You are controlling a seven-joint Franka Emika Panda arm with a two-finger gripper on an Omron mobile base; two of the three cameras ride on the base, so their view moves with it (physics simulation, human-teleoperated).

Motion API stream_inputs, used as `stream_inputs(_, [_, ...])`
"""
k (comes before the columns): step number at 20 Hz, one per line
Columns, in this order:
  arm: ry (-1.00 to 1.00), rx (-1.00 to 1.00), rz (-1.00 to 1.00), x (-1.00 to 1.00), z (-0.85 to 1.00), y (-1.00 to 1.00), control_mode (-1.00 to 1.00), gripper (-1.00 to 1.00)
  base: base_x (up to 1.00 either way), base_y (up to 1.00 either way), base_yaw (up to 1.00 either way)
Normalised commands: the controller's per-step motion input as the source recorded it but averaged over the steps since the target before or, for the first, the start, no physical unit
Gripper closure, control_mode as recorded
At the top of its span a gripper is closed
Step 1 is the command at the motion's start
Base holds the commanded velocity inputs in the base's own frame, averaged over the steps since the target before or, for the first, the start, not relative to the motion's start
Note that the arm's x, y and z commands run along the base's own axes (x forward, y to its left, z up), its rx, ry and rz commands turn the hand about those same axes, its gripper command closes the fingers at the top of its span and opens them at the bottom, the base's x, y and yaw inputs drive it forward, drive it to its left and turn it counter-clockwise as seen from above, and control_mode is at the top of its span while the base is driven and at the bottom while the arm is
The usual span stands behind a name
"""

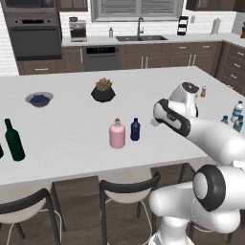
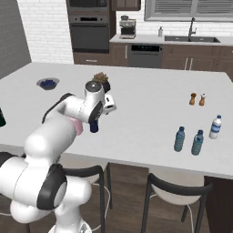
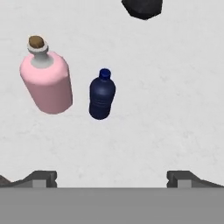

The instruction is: Move the plastic bottles in the middle to the plastics group, and the glass bottles in the middle to the glass group.

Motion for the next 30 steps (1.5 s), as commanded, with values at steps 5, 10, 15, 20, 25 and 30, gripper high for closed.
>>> stream_inputs(5, [0.09, 0.06, -0.03, 0.30, 0.29, 0.44, -1.00, -1.00, 0.00, 0.00, 0.00])
stream_inputs(10, [0.15, 0.08, -0.01, 0.27, 0.03, 0.18, -1.00, -1.00, 0.00, 0.00, 0.00])
stream_inputs(15, [0.12, 0.06, -0.03, 0.21, -0.11, 0.28, -1.00, -1.00, 0.00, 0.00, 0.00])
stream_inputs(20, [0.01, 0.00, -0.11, 0.16, -0.26, 0.23, -1.00, -1.00, 0.00, 0.00, 0.00])
stream_inputs(25, [0.00, -0.03, -0.17, 0.30, -0.28, 0.04, -1.00, -1.00, 0.00, 0.00, 0.00])
stream_inputs(30, [0.00, 0.00, -0.16, 0.21, -0.29, 0.00, -1.00, -1.00, 0.00, 0.00, 0.00])
